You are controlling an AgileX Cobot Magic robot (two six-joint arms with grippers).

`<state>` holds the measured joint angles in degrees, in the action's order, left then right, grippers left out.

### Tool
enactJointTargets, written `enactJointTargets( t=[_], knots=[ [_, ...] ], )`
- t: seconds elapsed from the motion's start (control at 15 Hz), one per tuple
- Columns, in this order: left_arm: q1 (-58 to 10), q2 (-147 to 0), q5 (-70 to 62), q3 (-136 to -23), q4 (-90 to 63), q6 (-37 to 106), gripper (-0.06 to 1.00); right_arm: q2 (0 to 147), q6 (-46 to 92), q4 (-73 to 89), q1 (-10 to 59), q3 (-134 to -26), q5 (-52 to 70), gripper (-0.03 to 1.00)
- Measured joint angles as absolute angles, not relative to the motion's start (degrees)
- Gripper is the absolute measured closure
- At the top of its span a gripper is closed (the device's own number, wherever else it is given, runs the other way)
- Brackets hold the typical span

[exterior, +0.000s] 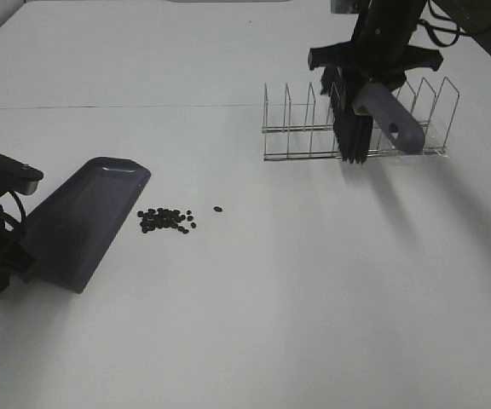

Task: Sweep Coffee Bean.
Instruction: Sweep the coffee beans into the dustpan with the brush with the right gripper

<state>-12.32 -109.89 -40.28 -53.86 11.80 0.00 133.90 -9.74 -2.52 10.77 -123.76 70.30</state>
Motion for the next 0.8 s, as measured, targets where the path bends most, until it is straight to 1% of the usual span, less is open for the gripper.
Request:
enactJointTargets(
  t=[0.13, 0.27, 0.6, 0.8],
  knots=[
    [-12.32, -109.89, -40.34, -53.86, 11.80, 0.00, 0.61, 131.09, -9.68, -1.83, 10.77, -123.59, 70.24, 0.62],
    [-12.32, -109.89, -40.45, -53.86, 11.86, 0.00, 0.61, 126.85, -9.05, -1.78, 10.77, -120.89, 70.13, 0.62],
    [-12.32, -109.89, -40.51, -53.86, 13.06, 0.00, 0.61, 116.37, -8.08, -2.64, 10.77, -108.52, 70.30, 0.62],
    [-12.32, -110.18, -41.48, -54.89, 14.55, 0.00, 0.61, 108.52, -8.08, -3.21, 11.52, -96.03, 70.02, 0.62]
  ],
)
